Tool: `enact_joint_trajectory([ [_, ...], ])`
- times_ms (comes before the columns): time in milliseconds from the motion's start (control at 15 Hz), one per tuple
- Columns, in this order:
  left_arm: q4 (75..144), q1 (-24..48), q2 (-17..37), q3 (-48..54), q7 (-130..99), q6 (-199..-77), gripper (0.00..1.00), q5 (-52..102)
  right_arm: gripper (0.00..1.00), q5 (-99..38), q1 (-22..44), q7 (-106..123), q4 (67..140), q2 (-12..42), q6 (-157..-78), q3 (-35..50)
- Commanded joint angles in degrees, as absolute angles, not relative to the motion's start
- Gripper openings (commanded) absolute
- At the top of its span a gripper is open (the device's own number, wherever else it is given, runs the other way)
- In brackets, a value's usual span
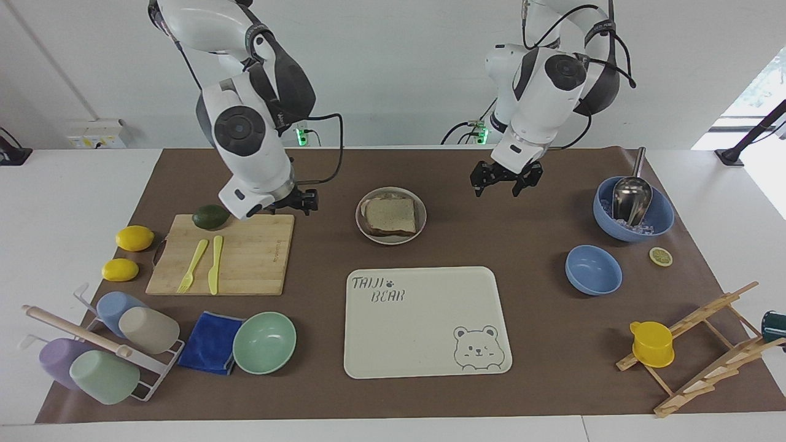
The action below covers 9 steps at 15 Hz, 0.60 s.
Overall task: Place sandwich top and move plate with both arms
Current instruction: 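Withdraw the right gripper while the left gripper reaches toward the plate, then grasp the plate rim with the left gripper while the right gripper rests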
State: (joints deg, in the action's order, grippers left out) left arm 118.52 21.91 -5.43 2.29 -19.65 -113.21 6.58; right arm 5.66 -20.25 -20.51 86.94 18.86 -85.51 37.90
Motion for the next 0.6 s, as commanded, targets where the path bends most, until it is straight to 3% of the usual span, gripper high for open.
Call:
enact_joint_trajectory([
  [0, 123.6, 24.8, -6.8, 1.5, -21.8, -118.7, 1.00, 7.0, 1.00, 0.4, -13.6, -14.7, 87.6, 13.2, -85.2, 26.1],
  [333, 127.6, 28.9, -3.4, 1.5, -25.1, -127.7, 1.00, 8.3, 1.00, -0.7, 3.0, -14.0, 86.4, 9.5, -84.8, 1.8],
  [533, 127.6, 29.4, -2.6, 1.5, -25.7, -128.8, 1.00, 8.3, 1.00, -6.1, 7.1, -12.8, 87.5, 7.1, -84.6, -6.2],
])
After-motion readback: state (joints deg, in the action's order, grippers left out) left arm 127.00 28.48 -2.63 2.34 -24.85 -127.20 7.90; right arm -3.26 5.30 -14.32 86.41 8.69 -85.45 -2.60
